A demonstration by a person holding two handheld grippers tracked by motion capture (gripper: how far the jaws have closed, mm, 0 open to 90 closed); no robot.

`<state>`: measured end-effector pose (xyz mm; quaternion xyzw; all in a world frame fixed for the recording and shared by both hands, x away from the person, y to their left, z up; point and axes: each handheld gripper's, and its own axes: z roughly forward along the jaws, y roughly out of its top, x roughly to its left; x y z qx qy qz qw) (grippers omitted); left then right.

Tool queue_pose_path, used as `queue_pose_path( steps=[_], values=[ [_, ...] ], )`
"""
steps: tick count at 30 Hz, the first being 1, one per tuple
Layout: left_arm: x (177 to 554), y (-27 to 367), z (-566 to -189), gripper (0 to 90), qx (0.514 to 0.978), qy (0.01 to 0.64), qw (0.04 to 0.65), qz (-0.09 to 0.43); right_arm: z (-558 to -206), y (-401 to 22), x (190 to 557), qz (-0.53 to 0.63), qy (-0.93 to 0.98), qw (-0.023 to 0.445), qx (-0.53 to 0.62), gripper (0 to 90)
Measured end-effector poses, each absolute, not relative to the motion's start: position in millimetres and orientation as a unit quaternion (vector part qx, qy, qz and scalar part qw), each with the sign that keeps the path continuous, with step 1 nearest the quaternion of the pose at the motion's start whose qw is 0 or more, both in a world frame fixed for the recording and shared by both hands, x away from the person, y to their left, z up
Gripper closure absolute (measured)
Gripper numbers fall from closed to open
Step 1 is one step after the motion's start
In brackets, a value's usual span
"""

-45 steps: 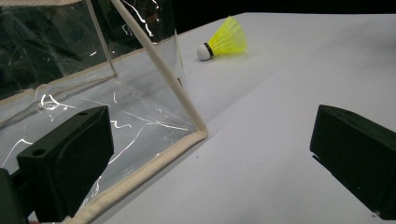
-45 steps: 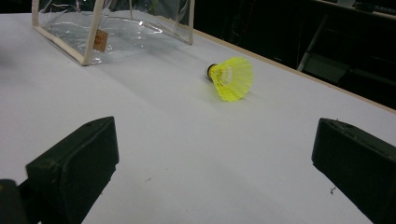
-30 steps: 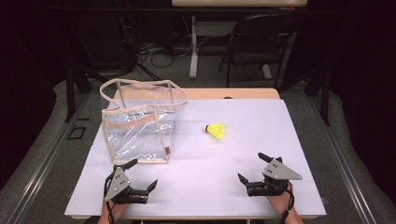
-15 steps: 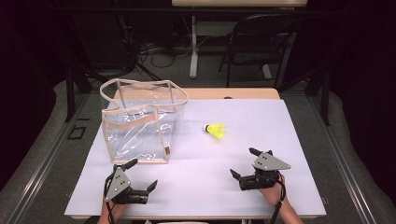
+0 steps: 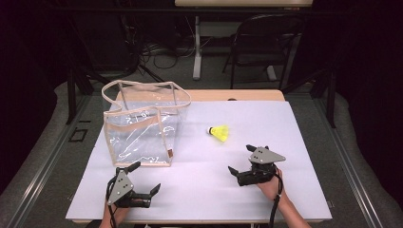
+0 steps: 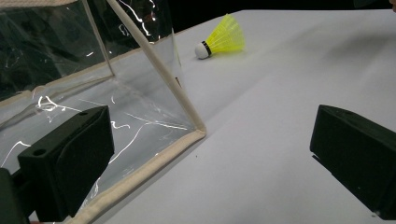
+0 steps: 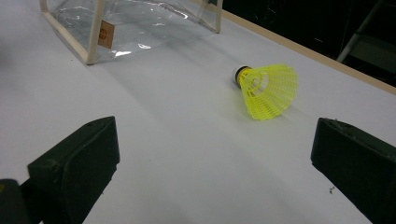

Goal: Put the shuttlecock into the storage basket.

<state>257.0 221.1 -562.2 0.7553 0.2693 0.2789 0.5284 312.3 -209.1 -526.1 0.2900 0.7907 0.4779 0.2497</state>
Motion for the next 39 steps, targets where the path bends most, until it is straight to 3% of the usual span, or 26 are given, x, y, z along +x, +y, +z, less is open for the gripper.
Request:
queue_pose_path(
  steps=[39],
  values=[
    [255.6, 222.3, -561.4, 0.0, 0.758, 0.267, 0.524, 0.282, -528.1, -180.7, 375.1, 0.468, 0.8, 0.214, 0.309, 0.0]
  ],
)
